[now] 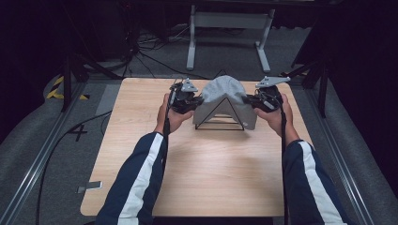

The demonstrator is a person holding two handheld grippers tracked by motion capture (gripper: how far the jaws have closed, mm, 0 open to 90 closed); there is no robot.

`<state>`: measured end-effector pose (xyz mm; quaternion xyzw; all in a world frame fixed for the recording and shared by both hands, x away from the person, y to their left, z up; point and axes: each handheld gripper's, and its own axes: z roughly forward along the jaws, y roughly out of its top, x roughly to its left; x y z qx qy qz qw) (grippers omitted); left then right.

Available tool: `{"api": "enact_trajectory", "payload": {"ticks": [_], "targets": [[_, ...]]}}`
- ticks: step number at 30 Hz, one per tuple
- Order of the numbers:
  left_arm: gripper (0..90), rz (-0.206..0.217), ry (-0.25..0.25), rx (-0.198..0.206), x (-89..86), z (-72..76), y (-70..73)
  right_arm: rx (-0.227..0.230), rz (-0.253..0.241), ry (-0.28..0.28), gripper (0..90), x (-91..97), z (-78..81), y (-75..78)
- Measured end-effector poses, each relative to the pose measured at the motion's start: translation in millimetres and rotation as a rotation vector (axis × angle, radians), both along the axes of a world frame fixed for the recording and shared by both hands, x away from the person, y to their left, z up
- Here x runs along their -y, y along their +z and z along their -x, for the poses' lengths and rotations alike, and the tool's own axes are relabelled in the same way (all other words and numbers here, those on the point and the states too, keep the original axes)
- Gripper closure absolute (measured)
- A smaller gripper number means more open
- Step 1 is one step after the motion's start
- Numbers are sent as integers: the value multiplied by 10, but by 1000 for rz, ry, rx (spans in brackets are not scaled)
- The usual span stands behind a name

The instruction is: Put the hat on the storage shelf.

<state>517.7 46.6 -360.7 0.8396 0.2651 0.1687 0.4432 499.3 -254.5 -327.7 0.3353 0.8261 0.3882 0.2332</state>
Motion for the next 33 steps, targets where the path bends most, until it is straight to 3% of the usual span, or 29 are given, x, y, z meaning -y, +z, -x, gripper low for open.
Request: {"api": "enact_trajectory", "payload": {"ticks": [3,7,14,21,26,33], "targets": [[851,-14,5,-3,8,5,-47,-17,1,-4,852,-1,-8,-71],[852,-36,11,-13,37,-10,-142,-53,20,-15,852,-13,-38,-278],[852,-56,13,-42,63,-34,-298,-84,25,-43,852,-10,-78,-454],[856,-88,14,-54,90,-43,-387,-83,34,-58,850,-2,-91,-522],[863,-70,19,-73,56,-23,-473,-89,4,-71,845,23,-87,-587],[856,-73,33,-37,-78,41,-355,-47,6,-80,806,68,11,-454]]}}
